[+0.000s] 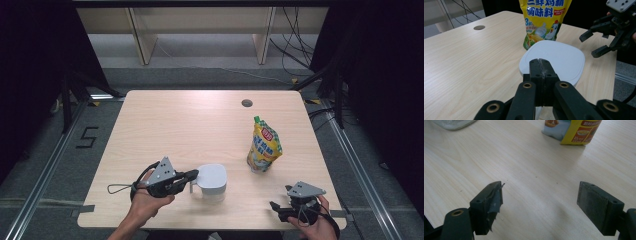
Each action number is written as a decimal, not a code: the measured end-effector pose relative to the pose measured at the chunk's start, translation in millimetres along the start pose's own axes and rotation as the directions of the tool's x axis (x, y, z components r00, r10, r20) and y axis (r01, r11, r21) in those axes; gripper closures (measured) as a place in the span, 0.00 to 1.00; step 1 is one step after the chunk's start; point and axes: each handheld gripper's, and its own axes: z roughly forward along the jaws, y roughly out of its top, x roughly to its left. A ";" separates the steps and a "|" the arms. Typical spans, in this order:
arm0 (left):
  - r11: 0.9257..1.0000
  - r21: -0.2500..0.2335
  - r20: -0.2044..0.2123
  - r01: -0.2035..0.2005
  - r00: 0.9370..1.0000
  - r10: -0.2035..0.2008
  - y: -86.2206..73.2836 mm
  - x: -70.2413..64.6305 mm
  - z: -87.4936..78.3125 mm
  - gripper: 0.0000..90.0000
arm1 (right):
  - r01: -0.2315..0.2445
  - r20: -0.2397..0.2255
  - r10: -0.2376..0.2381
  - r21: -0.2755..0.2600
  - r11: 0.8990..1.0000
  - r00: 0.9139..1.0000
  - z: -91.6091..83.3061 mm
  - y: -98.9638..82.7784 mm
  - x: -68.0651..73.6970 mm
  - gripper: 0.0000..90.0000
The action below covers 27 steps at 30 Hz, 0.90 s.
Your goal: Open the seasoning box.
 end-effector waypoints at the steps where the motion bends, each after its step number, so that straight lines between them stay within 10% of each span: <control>1: 1.000 -0.007 0.004 0.011 1.000 -0.011 -0.6 0.1 0.4 0.99 | 0.008 -0.002 -0.008 -0.002 1.000 1.000 0.4 -0.1 -0.4 0.24; 9: 1.000 -0.020 0.020 0.017 1.000 -0.017 -2.9 1.4 0.6 0.99 | -0.006 -0.036 0.005 -0.034 0.999 0.999 -0.3 3.2 4.4 0.29; 17: 0.999 -0.028 0.023 0.034 0.999 -0.033 -4.4 1.8 0.5 0.99 | -0.031 -0.088 0.013 -0.207 0.978 0.996 -1.9 16.7 11.9 0.20; 27: 0.999 -0.030 0.018 0.036 0.999 -0.035 -5.0 1.3 -0.1 0.99 | 0.032 -0.139 -0.074 -0.284 0.958 0.988 3.2 42.5 28.6 0.59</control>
